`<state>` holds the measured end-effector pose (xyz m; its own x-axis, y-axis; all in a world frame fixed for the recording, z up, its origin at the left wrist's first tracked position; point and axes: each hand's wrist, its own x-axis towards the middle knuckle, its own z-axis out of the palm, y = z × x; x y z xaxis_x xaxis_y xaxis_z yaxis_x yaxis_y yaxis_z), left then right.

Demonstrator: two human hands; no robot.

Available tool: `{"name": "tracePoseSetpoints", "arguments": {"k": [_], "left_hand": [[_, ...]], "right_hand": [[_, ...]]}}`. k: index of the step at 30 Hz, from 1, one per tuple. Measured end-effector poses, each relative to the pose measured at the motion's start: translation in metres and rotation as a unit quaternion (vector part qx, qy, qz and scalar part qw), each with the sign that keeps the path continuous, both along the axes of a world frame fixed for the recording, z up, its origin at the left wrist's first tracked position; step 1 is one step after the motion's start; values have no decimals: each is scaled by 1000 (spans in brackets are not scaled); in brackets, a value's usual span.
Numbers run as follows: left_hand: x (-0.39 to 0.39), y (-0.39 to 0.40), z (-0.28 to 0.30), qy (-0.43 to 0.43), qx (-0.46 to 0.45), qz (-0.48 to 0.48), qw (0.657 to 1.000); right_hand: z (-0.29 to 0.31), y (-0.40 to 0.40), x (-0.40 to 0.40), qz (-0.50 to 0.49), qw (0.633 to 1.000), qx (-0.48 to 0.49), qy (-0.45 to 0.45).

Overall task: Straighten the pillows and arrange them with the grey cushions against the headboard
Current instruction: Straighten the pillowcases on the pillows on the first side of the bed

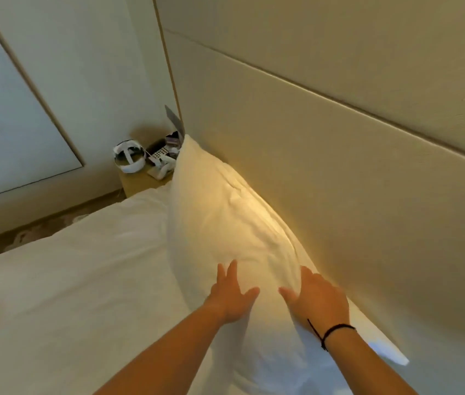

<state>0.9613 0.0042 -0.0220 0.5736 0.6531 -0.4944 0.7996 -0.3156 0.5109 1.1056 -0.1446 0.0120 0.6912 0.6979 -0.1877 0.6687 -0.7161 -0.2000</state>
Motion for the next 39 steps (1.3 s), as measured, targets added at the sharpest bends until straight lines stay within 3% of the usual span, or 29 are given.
{"name": "tracePoseSetpoints", "arguments": {"k": [8, 15, 18, 21, 24, 28, 30, 35, 39], "left_hand": [[8, 5, -20, -37, 16, 52, 998], [12, 7, -7, -89, 54, 44, 994], [8, 4, -5, -88, 35, 17, 995], [-11, -5, -10, -34, 9, -43, 998], [-36, -15, -10, -34, 15, -54, 998], [-85, -26, 2, -64, 26, -6, 998], [-122, -33, 7, -58, 16, 28, 998], [-248, -48, 10, -30, 35, 129, 991], [-368, -66, 14, -14, 47, 291, 955]], "right_hand": [[-7, -39, 2, 1, 1000, -1, -26], [27, -34, 9, 23, 991, 114, -62], [23, -47, 13, -14, 995, 87, -53], [16, -64, 11, -44, 999, 2, -27], [18, -71, -1, -48, 997, 13, -65], [36, -58, -39, 46, 986, 98, -128], [40, -47, -70, 113, 982, 119, -92], [12, -13, -168, 255, 963, 41, 76], [-14, 19, -251, 345, 928, -3, 138]]}}
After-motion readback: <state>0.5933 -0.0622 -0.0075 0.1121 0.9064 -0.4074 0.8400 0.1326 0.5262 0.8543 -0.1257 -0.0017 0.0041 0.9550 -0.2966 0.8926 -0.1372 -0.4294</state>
